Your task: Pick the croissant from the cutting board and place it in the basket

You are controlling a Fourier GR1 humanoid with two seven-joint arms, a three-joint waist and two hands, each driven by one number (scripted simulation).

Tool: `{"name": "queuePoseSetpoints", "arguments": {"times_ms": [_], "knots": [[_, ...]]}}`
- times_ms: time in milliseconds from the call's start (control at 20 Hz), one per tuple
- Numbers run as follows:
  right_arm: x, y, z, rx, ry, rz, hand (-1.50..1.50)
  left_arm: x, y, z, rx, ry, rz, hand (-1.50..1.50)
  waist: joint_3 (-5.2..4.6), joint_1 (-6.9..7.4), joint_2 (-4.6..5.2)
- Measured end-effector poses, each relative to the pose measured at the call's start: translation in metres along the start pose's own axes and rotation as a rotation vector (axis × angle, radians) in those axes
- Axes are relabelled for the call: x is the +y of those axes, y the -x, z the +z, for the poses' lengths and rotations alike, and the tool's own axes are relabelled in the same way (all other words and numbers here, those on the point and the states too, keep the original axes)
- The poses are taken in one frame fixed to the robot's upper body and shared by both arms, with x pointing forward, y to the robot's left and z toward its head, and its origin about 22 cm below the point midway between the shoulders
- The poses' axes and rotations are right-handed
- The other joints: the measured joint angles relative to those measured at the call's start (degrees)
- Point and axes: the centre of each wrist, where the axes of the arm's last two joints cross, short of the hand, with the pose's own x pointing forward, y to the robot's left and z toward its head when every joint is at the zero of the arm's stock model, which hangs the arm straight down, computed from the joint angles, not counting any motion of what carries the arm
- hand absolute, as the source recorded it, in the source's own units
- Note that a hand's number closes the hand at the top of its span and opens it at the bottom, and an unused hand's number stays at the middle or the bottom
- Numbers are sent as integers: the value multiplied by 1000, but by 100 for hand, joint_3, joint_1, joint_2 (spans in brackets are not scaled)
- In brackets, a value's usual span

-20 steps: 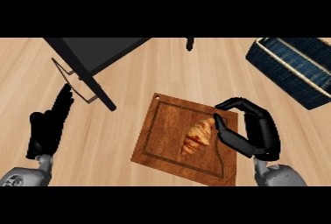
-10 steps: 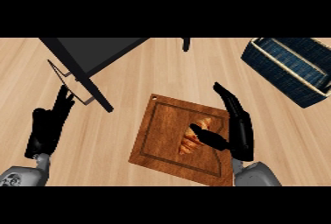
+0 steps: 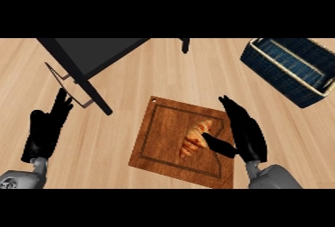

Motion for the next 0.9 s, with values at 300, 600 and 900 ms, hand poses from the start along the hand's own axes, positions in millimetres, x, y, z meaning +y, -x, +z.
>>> {"name": "queuePoseSetpoints", "arguments": {"times_ms": [300,600,900], "knots": [[-23,-70,11,95,-197,71,-150,-2,0,-2,10,11,4,0,39,39,10],[-68,-128,34,104,-208,54,-150,-6,-1,-8,14,25,9,0,75,112,53],[-86,-141,46,86,-128,50,-150,-13,-2,-12,10,33,6,0,97,191,84]]}}
